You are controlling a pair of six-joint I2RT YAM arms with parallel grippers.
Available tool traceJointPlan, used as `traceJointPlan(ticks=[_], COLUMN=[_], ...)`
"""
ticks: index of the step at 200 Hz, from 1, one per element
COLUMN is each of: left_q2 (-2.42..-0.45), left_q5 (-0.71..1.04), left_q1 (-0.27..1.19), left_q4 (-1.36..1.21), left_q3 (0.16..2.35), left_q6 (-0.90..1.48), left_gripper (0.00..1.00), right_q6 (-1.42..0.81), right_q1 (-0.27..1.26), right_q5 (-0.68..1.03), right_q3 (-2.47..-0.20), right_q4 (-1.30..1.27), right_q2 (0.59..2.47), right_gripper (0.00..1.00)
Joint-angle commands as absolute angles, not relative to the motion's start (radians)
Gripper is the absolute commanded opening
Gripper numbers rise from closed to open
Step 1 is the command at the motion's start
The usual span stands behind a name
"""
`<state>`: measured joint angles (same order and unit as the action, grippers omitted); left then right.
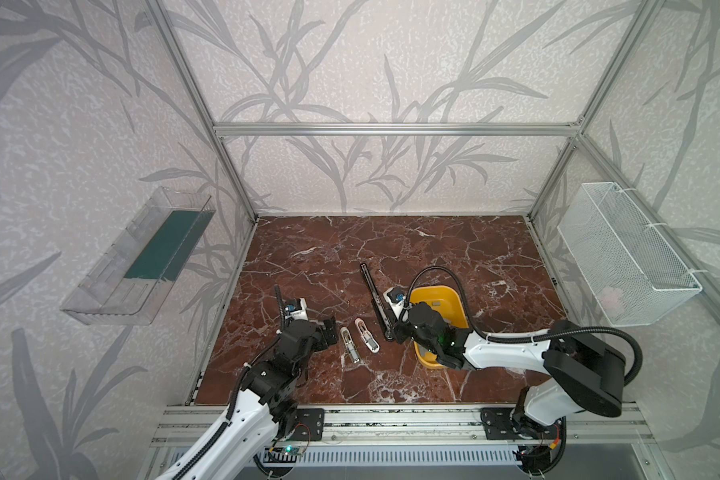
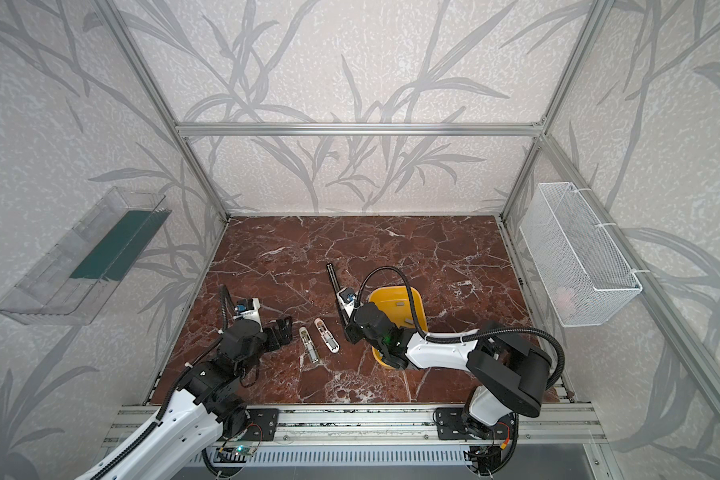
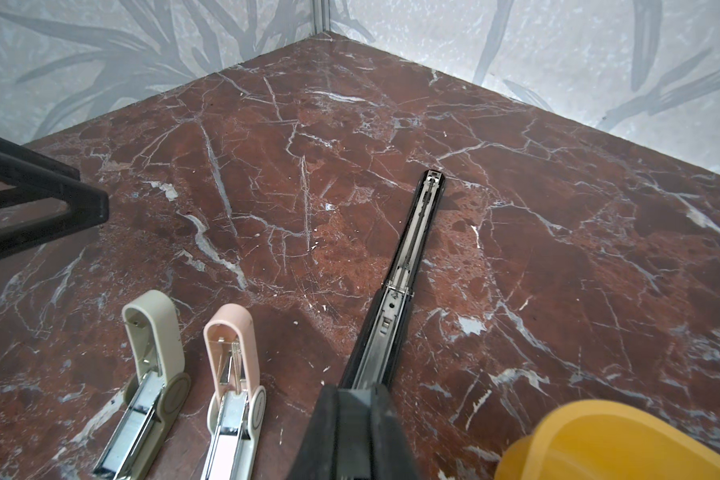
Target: Load the staples into the stapler
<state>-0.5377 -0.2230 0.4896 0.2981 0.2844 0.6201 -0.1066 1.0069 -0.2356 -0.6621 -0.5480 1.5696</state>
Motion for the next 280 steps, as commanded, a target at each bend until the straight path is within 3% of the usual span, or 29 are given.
traceJointPlan(ticks=[1,19,94,146,280], left_q2=[-0.547,-0.556,-0.563,-0.565,-0.610], left_q5=[-0.218,-0.217,-0.213,-0.193,-0.188], left_q1=[0.487,0.487,0.486,0.487,0.487], left_q4=[0.285,0.287,0.284,0.288,0.286], left_q3=[0.302,0.304,0.306,0.311,0.325], left_q6=[0.618,0.620,0.616,0.607,0.601], left_gripper=[0.99,0.99,0.99,0.99,0.99], right_q6=[-0.078,-0.071,-0.271,-0.281,-0.320], right_q1=[1.003,1.004,1.016,1.060,1.061], right_q5=[-0.226,-0.180,-0.340,-0.398,-0.370], right_q3=[-0.693,-0.699,-0.702,-0.709,-0.735], right_q4=[-0.640,-0.641,-0.551,-0.556,-0.598], right_q2=[1.606,1.626,1.609,1.635,1.760], right_gripper=[0.00,0.00,0.00,0.00,0.00])
